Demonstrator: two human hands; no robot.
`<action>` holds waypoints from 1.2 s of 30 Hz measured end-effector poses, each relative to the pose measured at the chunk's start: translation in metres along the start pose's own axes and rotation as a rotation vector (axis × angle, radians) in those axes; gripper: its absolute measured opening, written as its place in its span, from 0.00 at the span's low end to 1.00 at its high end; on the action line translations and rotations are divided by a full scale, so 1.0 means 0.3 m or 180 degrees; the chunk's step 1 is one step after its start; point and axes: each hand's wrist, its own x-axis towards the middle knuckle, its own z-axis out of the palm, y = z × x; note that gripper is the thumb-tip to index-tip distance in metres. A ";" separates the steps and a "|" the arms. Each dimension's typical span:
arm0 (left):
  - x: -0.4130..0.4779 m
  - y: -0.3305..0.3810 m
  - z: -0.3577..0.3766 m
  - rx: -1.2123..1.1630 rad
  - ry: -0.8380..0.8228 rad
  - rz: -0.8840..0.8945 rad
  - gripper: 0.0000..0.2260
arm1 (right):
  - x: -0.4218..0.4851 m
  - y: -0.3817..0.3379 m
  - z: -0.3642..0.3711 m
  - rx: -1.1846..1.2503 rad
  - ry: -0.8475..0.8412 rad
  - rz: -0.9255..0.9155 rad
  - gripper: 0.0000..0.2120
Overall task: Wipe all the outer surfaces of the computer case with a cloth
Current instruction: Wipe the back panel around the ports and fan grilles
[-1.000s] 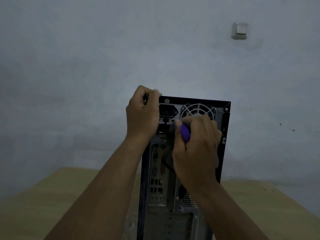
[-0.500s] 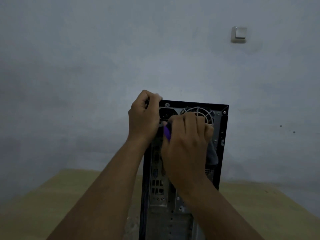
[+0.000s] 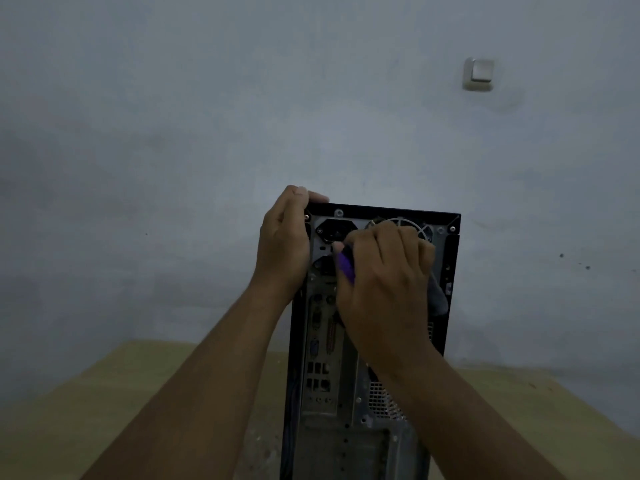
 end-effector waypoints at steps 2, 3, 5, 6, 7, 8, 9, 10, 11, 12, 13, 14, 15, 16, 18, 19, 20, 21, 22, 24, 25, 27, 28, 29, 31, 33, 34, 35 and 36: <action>0.001 -0.009 0.005 -0.0089 -0.0028 -0.0021 0.19 | -0.005 -0.033 -0.007 -0.0004 0.0018 0.0333 0.03; 0.001 -0.014 0.004 -0.0158 -0.0009 -0.0034 0.19 | -0.008 -0.054 -0.004 0.0022 0.0030 0.0408 0.02; 0.004 -0.020 -0.007 -0.0363 0.0019 -0.0068 0.20 | -0.008 -0.066 0.006 0.0106 0.0029 0.0249 0.03; 0.006 -0.021 -0.010 -0.0445 0.0014 -0.0086 0.21 | -0.003 -0.054 0.008 0.0122 0.0018 0.0089 0.04; 0.006 -0.025 -0.011 -0.0487 -0.0009 -0.0110 0.22 | 0.001 -0.038 0.008 0.0101 -0.0003 -0.0022 0.04; 0.005 -0.025 -0.007 -0.0511 -0.0026 -0.0130 0.24 | 0.006 -0.026 0.004 0.0069 -0.0020 -0.0050 0.05; 0.006 -0.025 -0.003 -0.0539 -0.0035 -0.0151 0.26 | 0.008 -0.027 0.000 0.0039 -0.0036 0.0016 0.04; 0.005 -0.024 0.001 -0.0586 -0.0029 -0.0163 0.27 | 0.008 -0.039 -0.003 0.0011 -0.0045 0.0121 0.04; 0.001 -0.026 0.005 -0.0672 -0.0012 -0.0168 0.27 | 0.006 -0.056 -0.005 -0.0020 -0.0057 0.0169 0.04; 0.001 -0.027 0.005 -0.0752 -0.0001 -0.0159 0.27 | 0.002 -0.071 -0.002 -0.0046 -0.0056 0.0134 0.05; 0.002 -0.028 0.004 -0.0809 0.0008 -0.0154 0.28 | 0.001 -0.078 0.001 -0.0050 -0.0052 0.0012 0.06; 0.004 -0.028 0.000 -0.0836 0.0010 -0.0150 0.28 | 0.004 -0.077 0.002 -0.0039 -0.0052 -0.0160 0.07; 0.006 -0.030 -0.002 -0.0845 0.0012 -0.0139 0.28 | 0.012 -0.065 0.000 -0.0037 -0.0059 -0.0344 0.07; 0.006 -0.031 -0.006 -0.0837 0.0011 -0.0130 0.29 | 0.021 -0.053 -0.001 -0.0052 -0.0069 -0.0525 0.07; 0.005 -0.033 -0.002 -0.0853 -0.0049 -0.0124 0.29 | 0.040 -0.033 -0.012 -0.0154 -0.0117 -0.0838 0.06; 0.003 -0.035 -0.002 -0.0895 -0.0087 -0.0137 0.30 | 0.048 -0.035 -0.017 -0.0217 -0.0185 -0.0965 0.07; 0.002 -0.036 -0.002 -0.0974 -0.0142 -0.0151 0.30 | 0.056 -0.042 -0.021 -0.0275 -0.0267 -0.1082 0.08; 0.002 -0.038 -0.004 -0.1074 -0.0211 -0.0169 0.31 | 0.065 -0.051 -0.023 -0.0313 -0.0366 -0.1179 0.08; 0.001 -0.038 -0.008 -0.1180 -0.0294 -0.0187 0.32 | 0.072 -0.060 -0.024 -0.0318 -0.0470 -0.1232 0.09; -0.001 -0.034 -0.017 -0.1328 -0.0404 -0.0200 0.33 | 0.091 -0.066 -0.027 -0.0233 -0.0643 -0.1232 0.07; 0.000 -0.032 -0.022 -0.1365 -0.0432 -0.0195 0.33 | 0.103 -0.063 -0.029 -0.0173 -0.0708 -0.1221 0.06; 0.001 -0.036 -0.026 -0.1341 -0.0460 -0.0184 0.34 | 0.115 -0.040 -0.039 -0.0104 -0.0827 -0.1170 0.05; 0.002 -0.040 -0.026 -0.1303 -0.0467 -0.0182 0.34 | 0.116 -0.026 -0.045 -0.0134 -0.0837 -0.1104 0.05; 0.004 -0.043 -0.024 -0.1286 -0.0487 -0.0191 0.33 | 0.115 -0.014 -0.051 -0.0220 -0.0795 -0.0996 0.05; 0.006 -0.049 -0.027 -0.1321 -0.0515 -0.0214 0.33 | 0.103 -0.012 -0.055 -0.0426 -0.0677 -0.0797 0.05; 0.002 -0.052 -0.027 -0.1344 -0.0504 -0.0164 0.33 | 0.085 -0.026 -0.046 -0.0520 -0.0595 -0.0840 0.06; 0.000 -0.054 -0.027 -0.1347 -0.0516 -0.0141 0.33 | 0.078 -0.032 -0.036 -0.0522 -0.0561 -0.0921 0.07; -0.001 -0.058 -0.027 -0.1365 -0.0524 -0.0131 0.34 | 0.074 -0.035 -0.027 -0.0513 -0.0527 -0.1002 0.07; -0.001 -0.061 -0.027 -0.1387 -0.0520 -0.0139 0.34 | 0.073 -0.035 -0.019 -0.0508 -0.0497 -0.1062 0.07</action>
